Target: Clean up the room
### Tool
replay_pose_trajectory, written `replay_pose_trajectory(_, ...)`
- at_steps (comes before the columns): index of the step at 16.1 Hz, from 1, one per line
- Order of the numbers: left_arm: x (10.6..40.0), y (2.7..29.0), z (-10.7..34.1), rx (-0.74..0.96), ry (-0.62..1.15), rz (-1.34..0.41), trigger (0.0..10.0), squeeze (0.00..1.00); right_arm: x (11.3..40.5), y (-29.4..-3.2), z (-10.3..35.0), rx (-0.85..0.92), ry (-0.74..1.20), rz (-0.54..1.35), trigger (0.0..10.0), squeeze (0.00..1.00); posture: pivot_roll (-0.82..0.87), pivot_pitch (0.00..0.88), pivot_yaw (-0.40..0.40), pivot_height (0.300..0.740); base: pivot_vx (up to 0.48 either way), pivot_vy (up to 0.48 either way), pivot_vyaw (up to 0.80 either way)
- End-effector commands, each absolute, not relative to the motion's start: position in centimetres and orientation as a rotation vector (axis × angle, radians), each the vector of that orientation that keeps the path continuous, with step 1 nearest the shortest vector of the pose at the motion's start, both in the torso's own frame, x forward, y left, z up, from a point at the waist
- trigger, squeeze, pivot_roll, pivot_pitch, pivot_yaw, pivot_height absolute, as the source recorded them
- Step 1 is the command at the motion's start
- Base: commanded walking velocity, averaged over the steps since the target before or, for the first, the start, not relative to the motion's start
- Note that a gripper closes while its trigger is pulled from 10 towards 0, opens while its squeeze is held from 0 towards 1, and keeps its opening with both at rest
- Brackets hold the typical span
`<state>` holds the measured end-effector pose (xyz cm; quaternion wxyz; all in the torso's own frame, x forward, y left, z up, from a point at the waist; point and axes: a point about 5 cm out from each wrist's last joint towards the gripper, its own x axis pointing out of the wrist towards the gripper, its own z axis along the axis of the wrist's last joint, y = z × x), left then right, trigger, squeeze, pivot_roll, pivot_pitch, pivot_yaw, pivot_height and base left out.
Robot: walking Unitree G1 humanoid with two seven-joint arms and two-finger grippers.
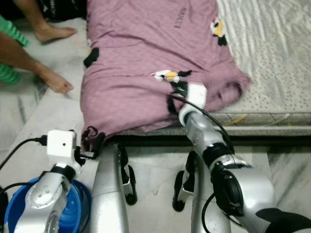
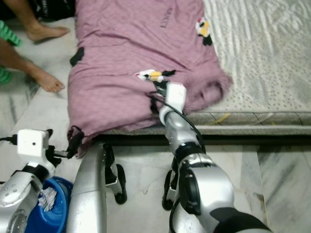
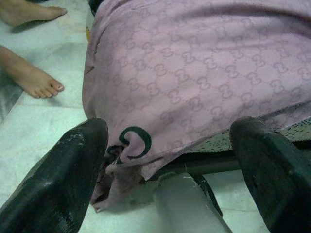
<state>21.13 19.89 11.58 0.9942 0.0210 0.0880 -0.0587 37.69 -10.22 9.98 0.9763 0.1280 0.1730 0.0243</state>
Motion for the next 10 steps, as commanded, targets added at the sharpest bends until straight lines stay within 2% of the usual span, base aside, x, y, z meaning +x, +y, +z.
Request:
replay_pose_trajectory(1, 20.6, 20.1, 11.2, 0.052, 0.202, -0.108, 10.0, 0.00, 35.8, -12.0, 6.2, 0.303, 0.519, -0.051, 10.0, 0.00, 0.24, 0.370, 0.002, 0.572, 0.000, 0.000, 0.00)
replay_pose_trajectory(5, 21.4, 19.8, 10.8, 0.042, 0.203, -0.117, 10.0, 0.00, 32.9, -16.3, 3.3, 0.292, 0.616, -0.142, 10.0, 0.00, 0.19, 0.340, 0.005, 0.572, 0.000, 0.000, 0.00)
replay_pose_trajectory(7, 22.4, 19.4, 10.8, 0.038, 0.190, -0.136, 10.0, 0.00, 29.4, -18.0, 2.7, 0.280, 0.654, -0.185, 10.0, 0.00, 0.16, 0.324, 0.005, 0.572, 0.000, 0.000, 0.00)
replay_pose_trajectory(10, 23.3, 19.3, 10.8, 0.034, 0.182, -0.143, 10.0, 0.00, 25.9, -18.8, 2.9, 0.281, 0.675, -0.226, 10.0, 0.00, 0.13, 0.314, 0.001, 0.572, 0.000, 0.000, 0.00)
